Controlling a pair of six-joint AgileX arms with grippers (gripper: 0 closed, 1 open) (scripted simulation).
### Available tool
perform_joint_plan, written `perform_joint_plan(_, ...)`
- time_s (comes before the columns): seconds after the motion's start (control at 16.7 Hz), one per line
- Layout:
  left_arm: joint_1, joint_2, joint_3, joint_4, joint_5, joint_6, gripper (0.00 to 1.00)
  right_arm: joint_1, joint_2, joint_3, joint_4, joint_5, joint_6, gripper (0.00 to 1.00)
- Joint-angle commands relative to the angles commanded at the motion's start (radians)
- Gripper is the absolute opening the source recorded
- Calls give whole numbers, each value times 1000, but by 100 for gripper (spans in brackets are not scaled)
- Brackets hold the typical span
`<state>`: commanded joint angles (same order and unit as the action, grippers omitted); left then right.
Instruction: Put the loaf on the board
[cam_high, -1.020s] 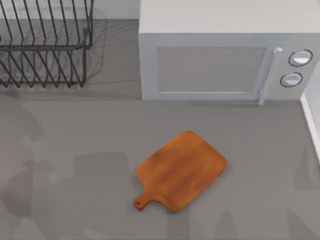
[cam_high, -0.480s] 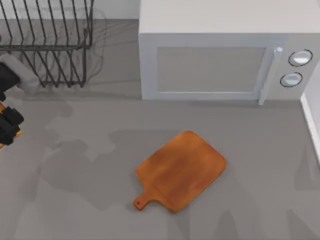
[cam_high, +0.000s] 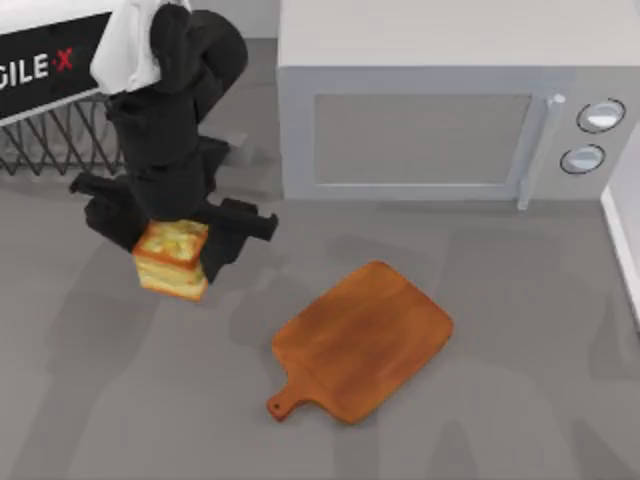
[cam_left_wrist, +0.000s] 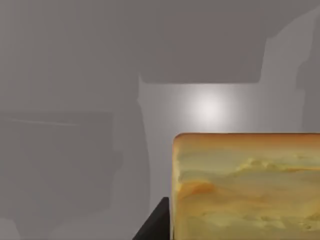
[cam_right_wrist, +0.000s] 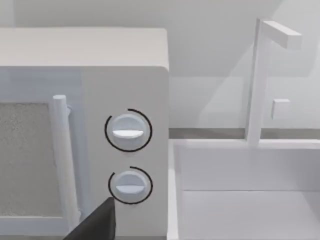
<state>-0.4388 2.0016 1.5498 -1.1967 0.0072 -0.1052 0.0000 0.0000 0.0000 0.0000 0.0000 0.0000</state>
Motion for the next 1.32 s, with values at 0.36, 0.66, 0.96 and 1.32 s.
perform_joint_plan(0.36,-280,110,133,8,-2,-528,0,0,0,0,0,0,0,100)
perform_joint_plan(0.66,-382,130,180,27,-13,-685,0,0,0,0,0,0,0,100)
perform_joint_plan(0.96,-378,126,176,27,-12,-682,0,0,0,0,0,0,0,100)
perform_joint_plan(1.32,-380,143,131,90,-12,-680,0,0,0,0,0,0,0,100)
